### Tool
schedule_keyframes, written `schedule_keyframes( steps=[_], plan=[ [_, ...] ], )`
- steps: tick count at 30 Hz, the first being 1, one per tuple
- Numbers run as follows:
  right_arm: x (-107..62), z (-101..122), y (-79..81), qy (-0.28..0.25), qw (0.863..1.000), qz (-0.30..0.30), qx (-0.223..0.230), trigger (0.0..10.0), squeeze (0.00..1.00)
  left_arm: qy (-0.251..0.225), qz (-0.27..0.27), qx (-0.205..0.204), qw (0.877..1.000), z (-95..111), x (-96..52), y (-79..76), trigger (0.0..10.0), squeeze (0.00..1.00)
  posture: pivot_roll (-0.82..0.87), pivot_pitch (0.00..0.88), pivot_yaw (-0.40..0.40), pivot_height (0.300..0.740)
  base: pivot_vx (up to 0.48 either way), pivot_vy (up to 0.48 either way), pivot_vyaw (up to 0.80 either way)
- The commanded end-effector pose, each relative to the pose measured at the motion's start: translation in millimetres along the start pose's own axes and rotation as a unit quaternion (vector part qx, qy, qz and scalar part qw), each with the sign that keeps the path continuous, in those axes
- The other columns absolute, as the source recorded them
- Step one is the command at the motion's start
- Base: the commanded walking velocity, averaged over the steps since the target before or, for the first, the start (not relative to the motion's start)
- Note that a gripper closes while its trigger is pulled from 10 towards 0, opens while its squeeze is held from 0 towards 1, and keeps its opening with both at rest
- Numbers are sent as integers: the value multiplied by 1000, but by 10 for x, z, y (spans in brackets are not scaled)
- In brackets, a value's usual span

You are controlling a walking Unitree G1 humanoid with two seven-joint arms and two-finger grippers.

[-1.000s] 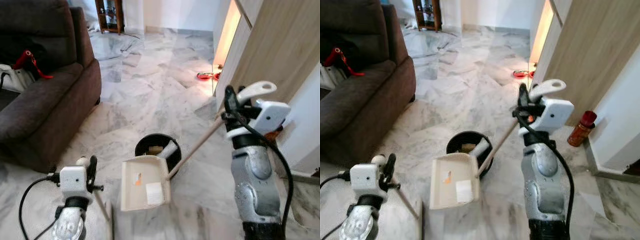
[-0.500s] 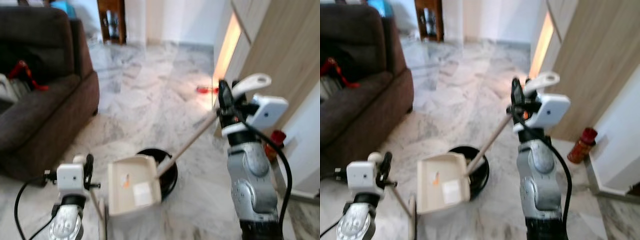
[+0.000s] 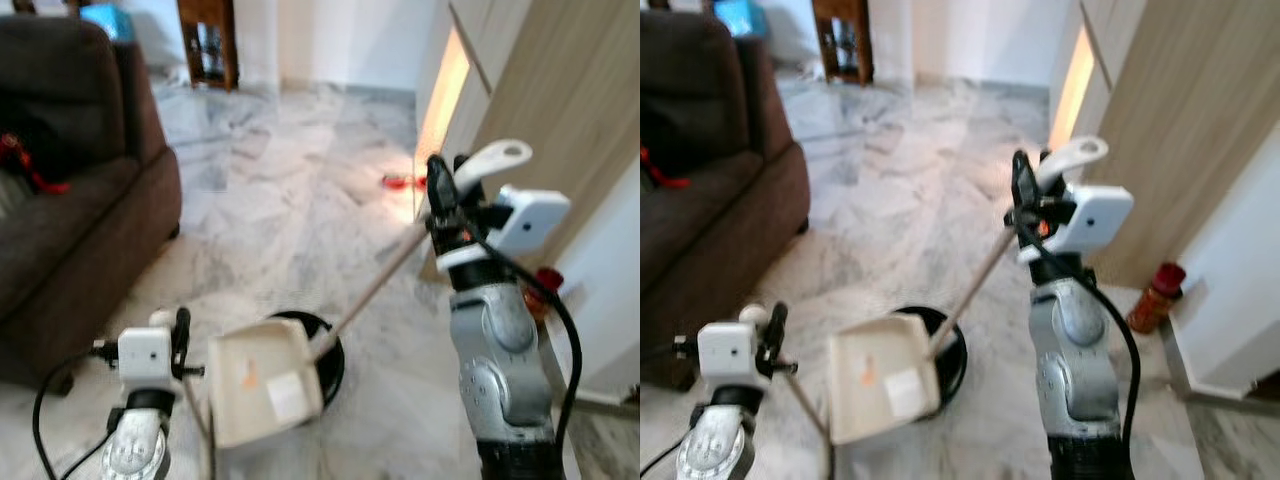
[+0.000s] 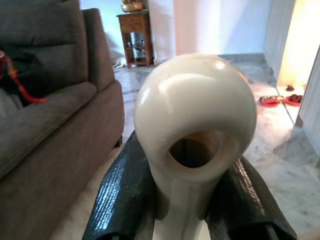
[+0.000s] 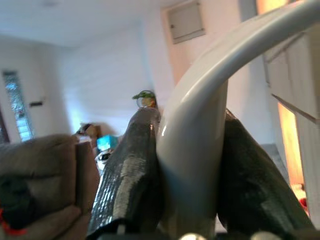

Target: Sweep floor

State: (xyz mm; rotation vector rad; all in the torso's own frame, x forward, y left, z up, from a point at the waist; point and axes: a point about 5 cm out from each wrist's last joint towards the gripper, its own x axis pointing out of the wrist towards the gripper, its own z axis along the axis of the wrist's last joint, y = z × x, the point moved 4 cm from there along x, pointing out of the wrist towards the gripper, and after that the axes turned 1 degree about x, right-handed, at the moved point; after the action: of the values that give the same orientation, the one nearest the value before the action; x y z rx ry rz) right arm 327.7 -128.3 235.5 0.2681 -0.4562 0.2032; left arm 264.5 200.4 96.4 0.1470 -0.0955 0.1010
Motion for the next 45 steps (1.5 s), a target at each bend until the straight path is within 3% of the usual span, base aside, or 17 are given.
schedule_keyframes(
  steps=[1, 28, 39, 45],
  plan=[
    [25, 180, -26, -32, 999, 0, -11, 10000, 0, -22, -9, -9, 1000, 103, 47, -80, 10000, 0, 43, 0, -15, 740, 349, 0, 0],
    [35, 160, 150, -30, 999, 30, 13, 10000, 0, -25, -10, -10, 1000, 84, 61, -86, 10000, 0, 49, 0, -19, 740, 337, 0, 0],
    [48, 284, 409, -57, 996, 63, 21, 10000, 0, -26, -20, -15, 999, 78, 55, -129, 10000, 0, 42, 0, -14, 740, 0, 0, 0],
    [15, 357, 717, -80, 989, 123, -3, 10000, 0, -30, -19, -15, 999, 95, 73, -123, 10000, 0, 46, 0, -14, 740, 0, 0, 0]
  ],
)
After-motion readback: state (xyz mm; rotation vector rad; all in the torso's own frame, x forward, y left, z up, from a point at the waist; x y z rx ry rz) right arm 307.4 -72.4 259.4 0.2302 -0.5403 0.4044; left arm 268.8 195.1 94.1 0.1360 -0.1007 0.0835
